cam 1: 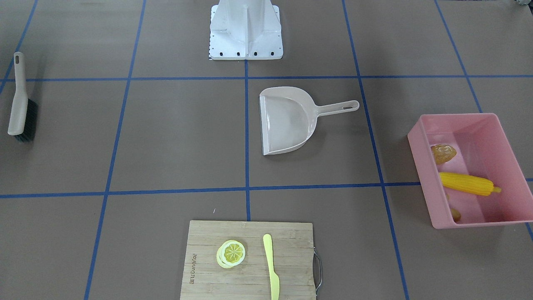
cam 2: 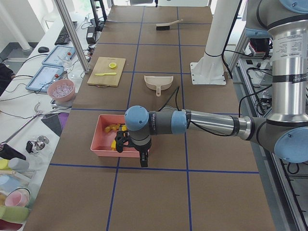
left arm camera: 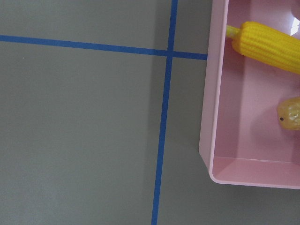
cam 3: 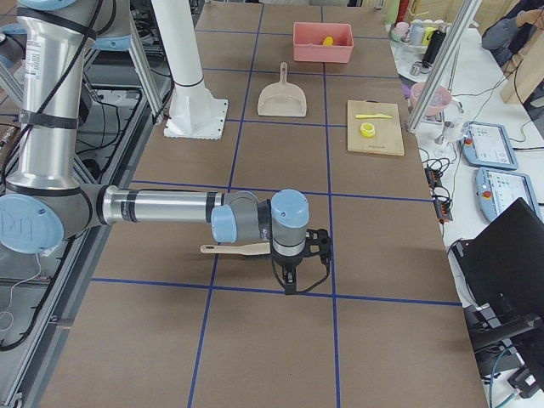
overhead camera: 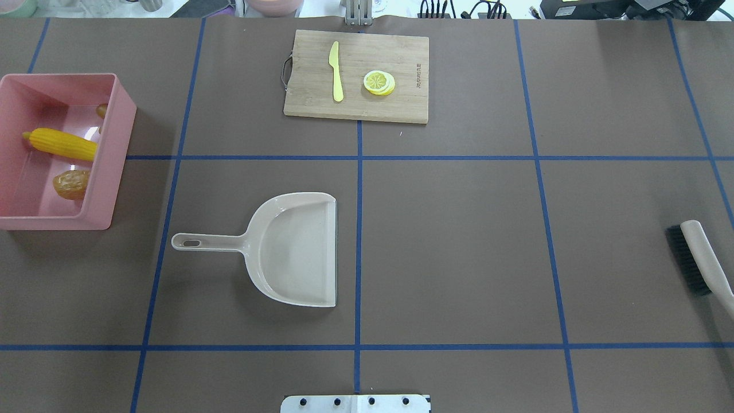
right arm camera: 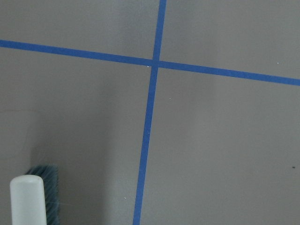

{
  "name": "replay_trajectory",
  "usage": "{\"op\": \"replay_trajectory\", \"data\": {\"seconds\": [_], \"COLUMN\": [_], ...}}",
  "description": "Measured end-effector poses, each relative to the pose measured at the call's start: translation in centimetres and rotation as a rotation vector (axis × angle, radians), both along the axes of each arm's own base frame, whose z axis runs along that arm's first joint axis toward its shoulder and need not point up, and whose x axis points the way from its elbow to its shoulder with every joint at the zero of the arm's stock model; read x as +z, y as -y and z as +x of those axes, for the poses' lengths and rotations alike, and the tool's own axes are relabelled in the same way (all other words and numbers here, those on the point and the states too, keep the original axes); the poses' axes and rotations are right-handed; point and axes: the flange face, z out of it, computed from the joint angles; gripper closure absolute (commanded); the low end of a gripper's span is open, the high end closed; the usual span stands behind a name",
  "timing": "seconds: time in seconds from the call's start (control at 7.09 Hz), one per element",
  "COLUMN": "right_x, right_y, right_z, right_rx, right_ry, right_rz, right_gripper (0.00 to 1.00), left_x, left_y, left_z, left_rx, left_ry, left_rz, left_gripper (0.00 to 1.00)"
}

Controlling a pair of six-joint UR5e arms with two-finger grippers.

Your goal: Sweep and dump trash into bin

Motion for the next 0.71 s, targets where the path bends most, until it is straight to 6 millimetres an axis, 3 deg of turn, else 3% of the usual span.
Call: {"op": "replay_trajectory", "data": {"seconds": [0.71], "right_x": [0.32], "right_y": [-0.04], "right_z": [0.0], "right_rx": [0.0], "right_ry": [0.0], "right_rz": [-0.006], "right_gripper": [0.0], "left_x": [0.02], "left_y": [-0.08], "left_z": [-0.35], "left_rx": [-0.009], "left_ry": [-0.003], "left_rz": [-0.003], "left_gripper": [0.01]}}
